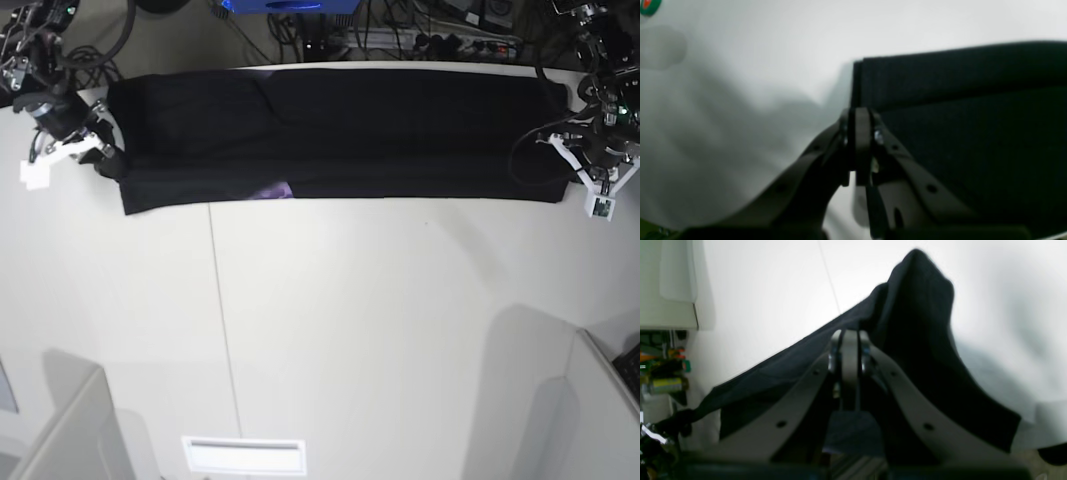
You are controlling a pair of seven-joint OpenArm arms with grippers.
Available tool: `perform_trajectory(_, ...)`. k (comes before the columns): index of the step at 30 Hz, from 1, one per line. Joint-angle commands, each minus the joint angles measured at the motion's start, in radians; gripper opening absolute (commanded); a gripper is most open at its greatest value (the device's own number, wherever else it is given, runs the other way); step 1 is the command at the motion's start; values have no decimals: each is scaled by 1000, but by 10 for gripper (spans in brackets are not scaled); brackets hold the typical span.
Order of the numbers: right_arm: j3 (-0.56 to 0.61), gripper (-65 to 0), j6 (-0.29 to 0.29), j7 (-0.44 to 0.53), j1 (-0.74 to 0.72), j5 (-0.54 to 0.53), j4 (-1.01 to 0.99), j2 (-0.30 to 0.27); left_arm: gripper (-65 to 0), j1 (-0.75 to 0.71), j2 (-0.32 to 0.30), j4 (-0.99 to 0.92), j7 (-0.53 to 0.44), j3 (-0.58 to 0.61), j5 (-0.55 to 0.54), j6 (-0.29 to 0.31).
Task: Fold the T-shirt properly
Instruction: 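Release the hem and raise both grippers off the folded shirt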
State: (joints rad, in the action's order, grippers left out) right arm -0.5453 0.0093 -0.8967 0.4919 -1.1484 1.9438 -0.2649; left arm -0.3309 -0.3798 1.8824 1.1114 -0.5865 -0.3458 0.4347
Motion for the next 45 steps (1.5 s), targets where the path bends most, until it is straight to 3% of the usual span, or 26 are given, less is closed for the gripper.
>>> perform_trajectory(1, -6, -650, 7, 3, 0, -15, 12, -14, -650, -1, -18, 23, -11, -10, 6, -3)
perform_trajectory(12, -3, -650, 1, -106, 4, -14, -10, 29, -650, -58, -12, 19, -14, -10, 14, -3)
perform_trajectory(30, -11, -650, -1, -109, 4, 176, -45, 28, -650, -60, -20, 18, -9, -10, 15, -3)
perform_trajectory(35, -12, -650, -1, -172, 0, 187, -45, 28, -650, -84, -18, 18, -9, -8, 15, -3)
perform_trajectory(45, -5, -650, -1, -175, 4, 187, -45, 26, -650, -116, -20, 18, -11, -10, 15, -3)
